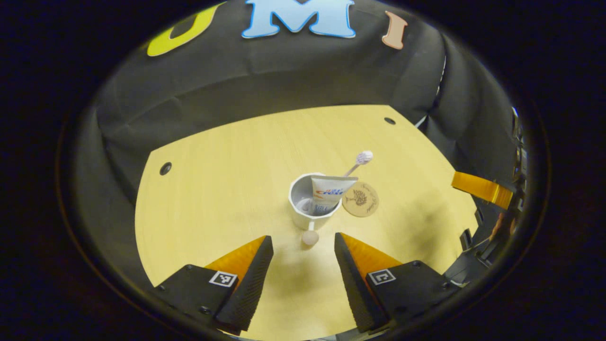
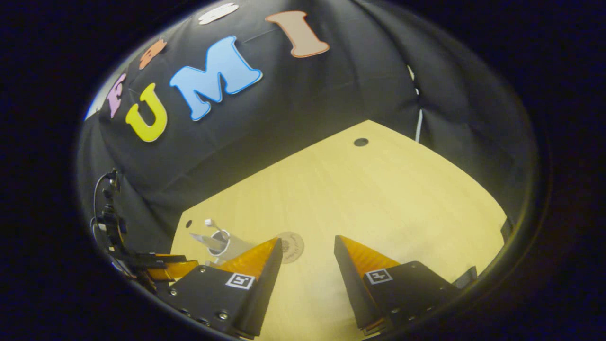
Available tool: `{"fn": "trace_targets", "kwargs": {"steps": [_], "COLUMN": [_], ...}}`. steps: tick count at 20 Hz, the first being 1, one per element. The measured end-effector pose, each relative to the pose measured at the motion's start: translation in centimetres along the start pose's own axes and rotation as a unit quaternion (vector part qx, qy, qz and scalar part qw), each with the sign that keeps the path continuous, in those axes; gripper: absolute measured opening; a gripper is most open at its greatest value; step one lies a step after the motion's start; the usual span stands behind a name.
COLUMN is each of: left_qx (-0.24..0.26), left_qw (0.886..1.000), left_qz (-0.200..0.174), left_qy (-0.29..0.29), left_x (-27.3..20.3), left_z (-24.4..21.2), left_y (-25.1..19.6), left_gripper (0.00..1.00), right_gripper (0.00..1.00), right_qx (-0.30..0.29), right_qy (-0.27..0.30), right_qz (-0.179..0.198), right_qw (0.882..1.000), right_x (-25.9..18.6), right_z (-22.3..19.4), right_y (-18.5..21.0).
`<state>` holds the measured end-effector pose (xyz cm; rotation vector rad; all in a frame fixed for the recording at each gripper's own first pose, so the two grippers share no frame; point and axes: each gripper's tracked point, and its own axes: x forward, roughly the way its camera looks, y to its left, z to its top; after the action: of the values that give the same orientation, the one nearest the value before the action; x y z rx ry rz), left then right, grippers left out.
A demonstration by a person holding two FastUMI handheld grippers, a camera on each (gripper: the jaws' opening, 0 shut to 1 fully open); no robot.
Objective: Put the toothbrush and toothpaste on the desktop into the cup, then pick up the cup and place it on the coaster on the desktop.
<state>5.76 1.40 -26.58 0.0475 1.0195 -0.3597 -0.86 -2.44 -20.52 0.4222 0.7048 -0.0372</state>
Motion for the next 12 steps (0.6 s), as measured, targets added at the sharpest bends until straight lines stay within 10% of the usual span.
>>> {"fn": "trace_targets", "kwargs": {"steps": [12], "left_qx": [0.057], "left_qw": [0.988], "left_qz": [0.007], "left_qy": [0.141], "left_x": [8.0], "left_z": [-1.3], "left_y": [-0.8], "left_gripper": [0.85], "right_gripper": [0.70], "right_qx": [0.063], "right_qy": [0.004], "right_qz": [-0.079], "right_qw": [0.995], "right_x": [-4.0], "right_z": [-2.5], "right_y": [-7.8]}}
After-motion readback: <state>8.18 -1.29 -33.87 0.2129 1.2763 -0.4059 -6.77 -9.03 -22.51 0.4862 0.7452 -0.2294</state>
